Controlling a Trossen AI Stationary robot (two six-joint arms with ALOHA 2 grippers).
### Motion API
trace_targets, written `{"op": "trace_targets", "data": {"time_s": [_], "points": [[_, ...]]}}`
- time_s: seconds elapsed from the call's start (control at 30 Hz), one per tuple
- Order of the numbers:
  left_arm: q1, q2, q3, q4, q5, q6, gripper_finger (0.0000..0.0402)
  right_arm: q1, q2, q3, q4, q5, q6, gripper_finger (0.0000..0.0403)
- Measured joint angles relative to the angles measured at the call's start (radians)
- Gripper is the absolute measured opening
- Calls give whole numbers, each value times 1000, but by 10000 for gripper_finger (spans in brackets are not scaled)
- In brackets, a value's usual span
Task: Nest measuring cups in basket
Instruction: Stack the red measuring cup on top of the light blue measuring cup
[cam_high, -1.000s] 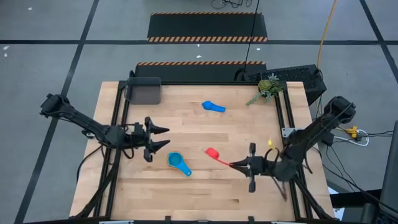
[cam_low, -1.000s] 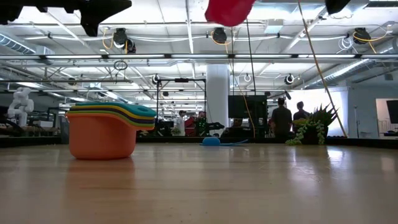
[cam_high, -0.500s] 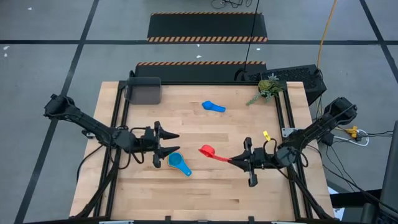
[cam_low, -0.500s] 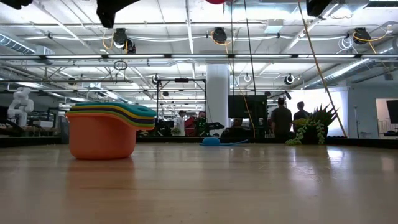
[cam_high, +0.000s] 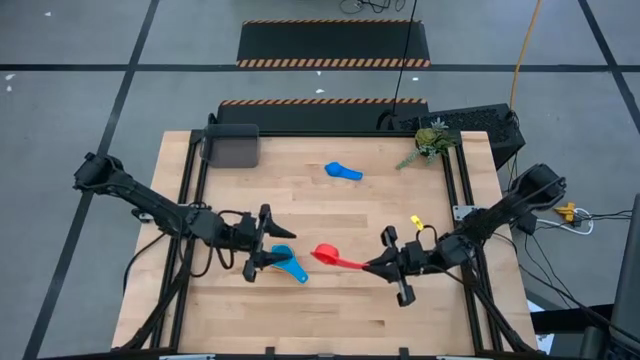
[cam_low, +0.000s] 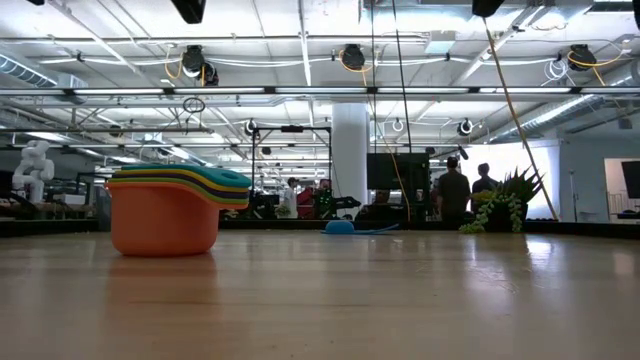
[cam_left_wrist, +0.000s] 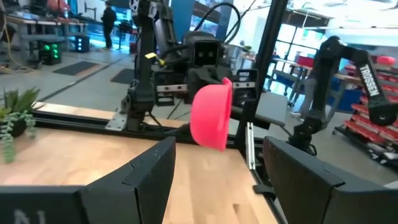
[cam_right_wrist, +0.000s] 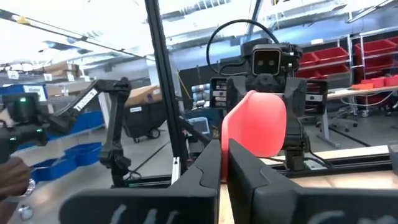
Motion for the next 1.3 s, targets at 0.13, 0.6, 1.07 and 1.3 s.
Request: {"op": "trace_targets", "data": {"time_s": [0.13, 0.6, 1.07, 1.3], "points": [[1, 0, 0, 1, 11, -7, 243, -14, 32, 0, 55, 0, 1, 0], [48, 43, -2, 41, 11, -91, 243, -42, 92, 26, 97, -24, 10, 0], [54, 94, 12, 92, 60, -58, 243, -44, 92, 26, 114, -24, -10, 0], [55, 154, 56, 96, 72, -49, 243, -46, 92, 26, 114, -23, -15, 0]]}}
